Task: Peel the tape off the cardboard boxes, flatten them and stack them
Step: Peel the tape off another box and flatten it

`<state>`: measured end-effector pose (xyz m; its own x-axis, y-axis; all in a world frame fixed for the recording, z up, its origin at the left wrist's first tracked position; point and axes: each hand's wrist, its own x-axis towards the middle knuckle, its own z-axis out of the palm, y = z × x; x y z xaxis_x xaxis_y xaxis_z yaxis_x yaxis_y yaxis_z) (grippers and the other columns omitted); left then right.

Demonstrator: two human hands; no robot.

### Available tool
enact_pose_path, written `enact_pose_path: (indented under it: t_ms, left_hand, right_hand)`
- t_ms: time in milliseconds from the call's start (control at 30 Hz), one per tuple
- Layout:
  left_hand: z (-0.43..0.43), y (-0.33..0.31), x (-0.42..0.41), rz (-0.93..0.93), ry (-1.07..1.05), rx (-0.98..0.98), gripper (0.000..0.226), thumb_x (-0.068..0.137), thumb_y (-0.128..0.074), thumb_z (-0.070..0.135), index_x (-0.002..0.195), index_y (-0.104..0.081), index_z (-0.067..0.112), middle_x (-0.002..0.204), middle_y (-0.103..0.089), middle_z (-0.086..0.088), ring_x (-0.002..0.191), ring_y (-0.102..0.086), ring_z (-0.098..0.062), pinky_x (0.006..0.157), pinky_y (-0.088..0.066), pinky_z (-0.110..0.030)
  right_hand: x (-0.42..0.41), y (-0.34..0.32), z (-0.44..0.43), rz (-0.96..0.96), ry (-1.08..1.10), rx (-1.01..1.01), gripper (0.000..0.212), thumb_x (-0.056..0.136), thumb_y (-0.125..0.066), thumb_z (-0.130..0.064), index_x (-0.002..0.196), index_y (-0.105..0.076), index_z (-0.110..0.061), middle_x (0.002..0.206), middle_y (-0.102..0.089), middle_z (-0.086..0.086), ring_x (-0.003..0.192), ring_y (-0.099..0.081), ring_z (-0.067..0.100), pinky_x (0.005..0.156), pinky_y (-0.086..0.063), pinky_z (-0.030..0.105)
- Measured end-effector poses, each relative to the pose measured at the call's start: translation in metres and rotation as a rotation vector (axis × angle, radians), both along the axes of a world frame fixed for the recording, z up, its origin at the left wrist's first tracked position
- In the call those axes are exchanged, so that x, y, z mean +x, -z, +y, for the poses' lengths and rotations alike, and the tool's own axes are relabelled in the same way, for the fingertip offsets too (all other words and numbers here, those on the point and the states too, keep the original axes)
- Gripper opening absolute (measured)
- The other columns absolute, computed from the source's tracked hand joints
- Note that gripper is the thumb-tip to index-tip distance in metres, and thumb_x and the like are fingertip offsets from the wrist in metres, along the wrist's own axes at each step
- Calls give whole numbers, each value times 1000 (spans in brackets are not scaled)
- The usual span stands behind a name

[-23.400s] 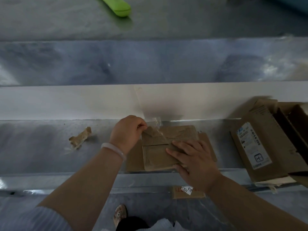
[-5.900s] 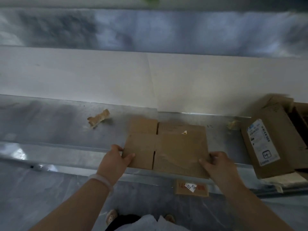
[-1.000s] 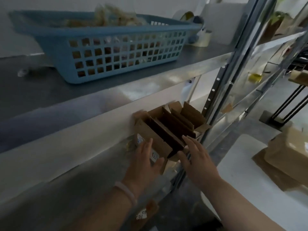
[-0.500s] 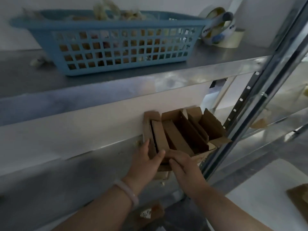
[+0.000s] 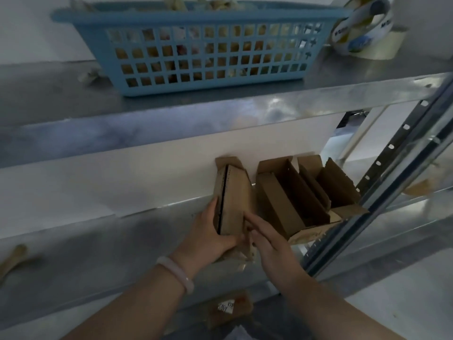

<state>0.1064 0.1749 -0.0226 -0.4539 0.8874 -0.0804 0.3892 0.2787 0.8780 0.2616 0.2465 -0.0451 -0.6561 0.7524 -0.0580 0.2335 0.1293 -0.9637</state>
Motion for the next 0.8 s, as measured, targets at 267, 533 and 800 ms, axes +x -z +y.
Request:
enact_pose_path:
  t_ms: [267, 533, 800]
  left_hand:
    - [-47, -5, -49, -298, -65, 14, 96, 68, -81, 35, 139, -20, 54, 126, -43, 24, 105, -54, 5, 86, -48, -19]
    - [-90, 26, -77, -653, -32, 183, 85, 68, -74, 30, 143, -34, 31, 138, -53, 1, 124, -52, -20, 103, -42, -47]
    - [-110, 18, -110, -333, -487, 148, 105, 70, -82, 31, 149, -13, 28, 143, -35, -4, 125, -42, -17, 100, -42, -41]
  right_hand:
    - [-24, -2, 9, -71, 29, 102, 49, 98, -51, -28, 137, -38, -53, 136, -46, -22, 127, -45, 1, 107, -43, 35]
    - [-60, -10, -5, 118, 70, -600, 87, 63, -73, -54, 139, -40, -29, 126, -60, -4, 112, -61, 21, 100, -48, 47]
    - [-97, -34, -9, -258, -254, 392, 89, 75, -69, -60, 141, -9, -64, 148, -28, -20, 130, -37, 8, 105, -41, 38]
